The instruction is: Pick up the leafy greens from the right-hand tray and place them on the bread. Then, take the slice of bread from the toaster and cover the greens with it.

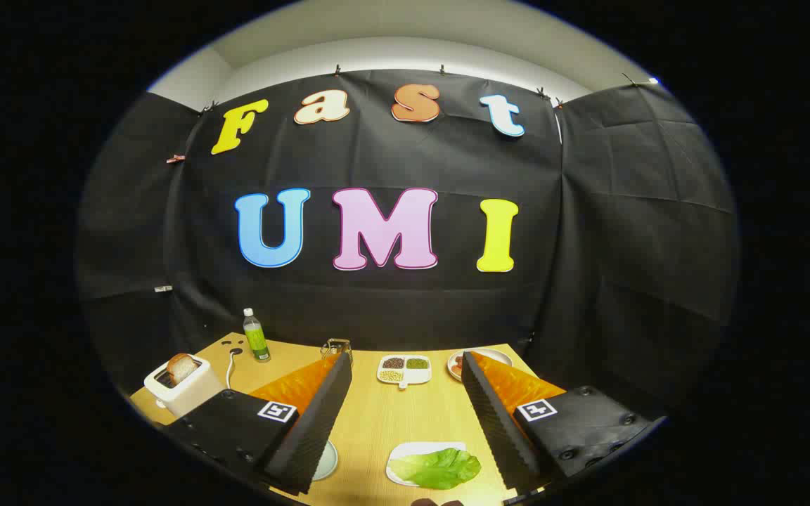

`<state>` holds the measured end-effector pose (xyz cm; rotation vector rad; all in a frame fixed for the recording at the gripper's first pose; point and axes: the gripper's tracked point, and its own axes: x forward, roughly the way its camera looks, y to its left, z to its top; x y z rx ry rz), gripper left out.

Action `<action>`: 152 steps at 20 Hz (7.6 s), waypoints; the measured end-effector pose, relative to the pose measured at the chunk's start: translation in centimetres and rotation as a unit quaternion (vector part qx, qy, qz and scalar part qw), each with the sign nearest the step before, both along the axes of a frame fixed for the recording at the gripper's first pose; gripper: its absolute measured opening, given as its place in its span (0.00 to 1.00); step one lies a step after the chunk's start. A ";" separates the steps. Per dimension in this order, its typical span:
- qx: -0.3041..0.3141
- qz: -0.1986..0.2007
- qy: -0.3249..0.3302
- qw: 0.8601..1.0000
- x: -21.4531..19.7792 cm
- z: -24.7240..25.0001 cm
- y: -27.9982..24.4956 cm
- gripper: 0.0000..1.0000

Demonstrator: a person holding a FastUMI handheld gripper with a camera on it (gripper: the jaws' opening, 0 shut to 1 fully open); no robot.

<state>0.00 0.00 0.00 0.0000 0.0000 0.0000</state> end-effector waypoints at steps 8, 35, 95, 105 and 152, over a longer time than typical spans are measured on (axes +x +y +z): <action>-0.001 0.023 0.013 1.000 0.8 -1.1 0.8 0.98; -0.043 0.083 0.187 0.978 4.0 -15.0 -1.7 0.98; -0.101 0.168 0.341 0.920 1.2 -20.7 1.8 0.06; -0.126 0.212 0.298 0.922 1.0 -17.6 11.5 0.06; -0.112 0.311 0.226 0.916 1.5 -14.2 33.2 1.00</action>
